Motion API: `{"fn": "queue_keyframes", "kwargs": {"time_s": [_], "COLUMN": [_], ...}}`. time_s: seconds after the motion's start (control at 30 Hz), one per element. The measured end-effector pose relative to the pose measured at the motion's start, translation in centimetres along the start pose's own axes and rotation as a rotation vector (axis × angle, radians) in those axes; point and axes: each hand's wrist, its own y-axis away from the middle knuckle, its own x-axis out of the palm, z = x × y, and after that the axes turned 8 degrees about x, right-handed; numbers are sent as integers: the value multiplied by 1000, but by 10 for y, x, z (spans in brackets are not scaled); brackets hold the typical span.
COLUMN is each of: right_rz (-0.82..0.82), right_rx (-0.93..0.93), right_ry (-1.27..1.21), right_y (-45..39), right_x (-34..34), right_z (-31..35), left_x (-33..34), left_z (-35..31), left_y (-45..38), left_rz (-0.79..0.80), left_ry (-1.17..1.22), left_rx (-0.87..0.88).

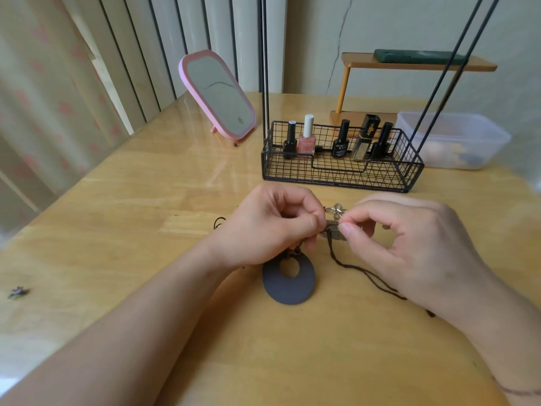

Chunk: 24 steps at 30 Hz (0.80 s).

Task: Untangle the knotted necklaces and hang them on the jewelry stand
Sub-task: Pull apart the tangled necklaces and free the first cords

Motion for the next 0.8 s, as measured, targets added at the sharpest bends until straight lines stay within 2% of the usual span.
{"fn": "queue_keyframes", "kwargs": {"time_s": [0.07,0.13,0.27,0.37,0.4,0.43,0.5,0.57,0.63,0.73,0.8], "right_rz": [-57,-69,165,244,225,188,122,155,237,284,204], "right_rx": [8,44,258,414,448,472,481,472,452,373,334], "right_ry": [-85,-315,-1070,-1308,-1266,-1119,-688,-402,-246,-333,-639], "right_y": [0,0,-5,-8,-8,-8,-8,-9,-9,-9,-11], "right_x": [-1,-2,-5,-15,-17,-18,-18,-18,-20,-21,-23], "right_z": [0,1,9,11,9,5,-5,-13,-15,-15,-18], "left_x": [-2,-3,-2,-3,-3,-3,-3,-4,-3,-2,-2], "left_z": [1,1,0,1,0,0,0,1,0,-3,-3], "left_y": [-1,-2,-2,-3,-3,-3,-4,-4,-3,-2,-2], "left_rz": [-38,-48,-59,-96,-109,-122,-150,-145,-101,-90,-103], "left_ry": [20,29,38,52,69,97,168,183,165,180,182], "left_rx": [-14,-23,-42,-55,-57,-63,-92,-104,-97,-110,-110]}}
